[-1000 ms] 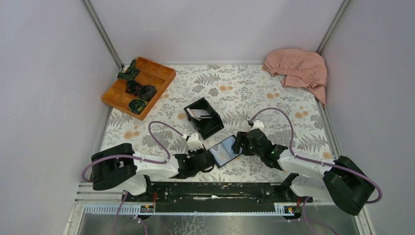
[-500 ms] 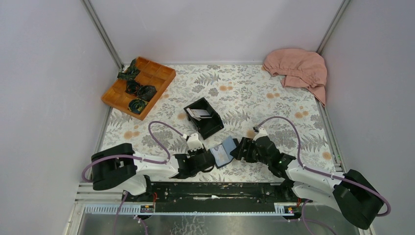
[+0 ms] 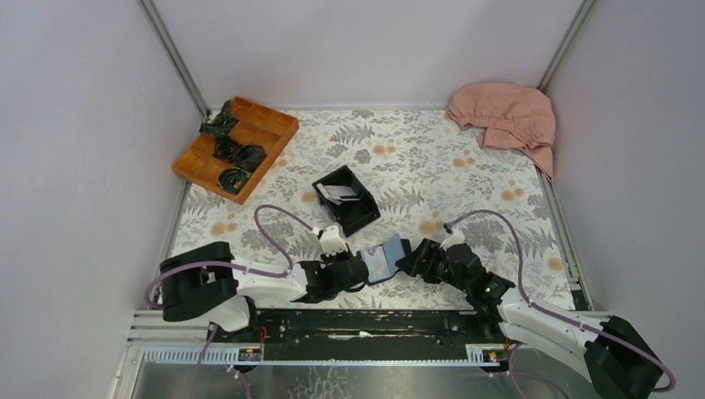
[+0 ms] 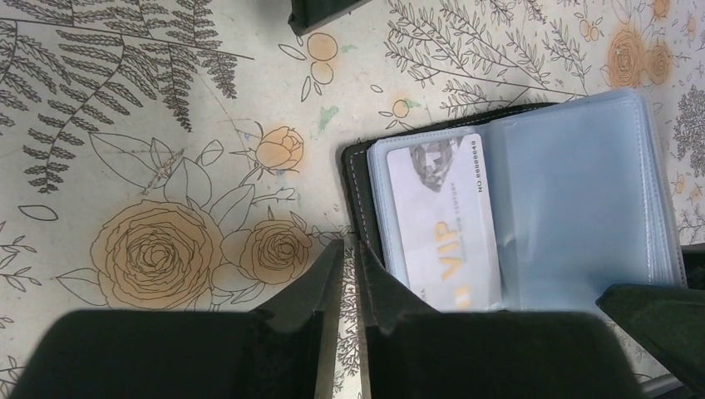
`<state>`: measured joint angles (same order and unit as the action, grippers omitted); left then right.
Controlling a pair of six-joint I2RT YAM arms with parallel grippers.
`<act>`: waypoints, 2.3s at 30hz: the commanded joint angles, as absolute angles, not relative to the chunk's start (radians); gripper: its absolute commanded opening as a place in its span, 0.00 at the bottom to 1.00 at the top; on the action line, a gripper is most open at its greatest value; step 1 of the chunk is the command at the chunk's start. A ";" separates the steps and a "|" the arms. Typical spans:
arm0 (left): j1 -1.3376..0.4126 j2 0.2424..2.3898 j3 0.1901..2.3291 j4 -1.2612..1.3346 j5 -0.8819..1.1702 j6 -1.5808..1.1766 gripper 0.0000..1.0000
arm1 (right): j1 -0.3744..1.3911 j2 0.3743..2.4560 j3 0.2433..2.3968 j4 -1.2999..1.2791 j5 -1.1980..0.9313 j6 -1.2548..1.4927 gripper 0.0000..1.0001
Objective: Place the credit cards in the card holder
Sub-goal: Close the card holder at the center of the board.
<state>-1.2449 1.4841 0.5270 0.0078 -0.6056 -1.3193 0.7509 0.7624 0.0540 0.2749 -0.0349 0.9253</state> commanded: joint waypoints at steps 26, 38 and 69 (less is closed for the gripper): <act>-1.252 1.480 0.469 -0.008 -0.624 -1.323 0.21 | 0.757 0.754 0.083 0.309 0.047 0.956 0.66; -1.253 1.419 0.398 -0.020 -0.631 -1.369 0.22 | 0.757 0.864 0.138 0.290 0.104 0.924 0.01; -1.266 1.564 0.076 0.997 -0.542 -1.353 0.62 | 0.757 0.686 -0.027 0.452 0.103 1.483 0.00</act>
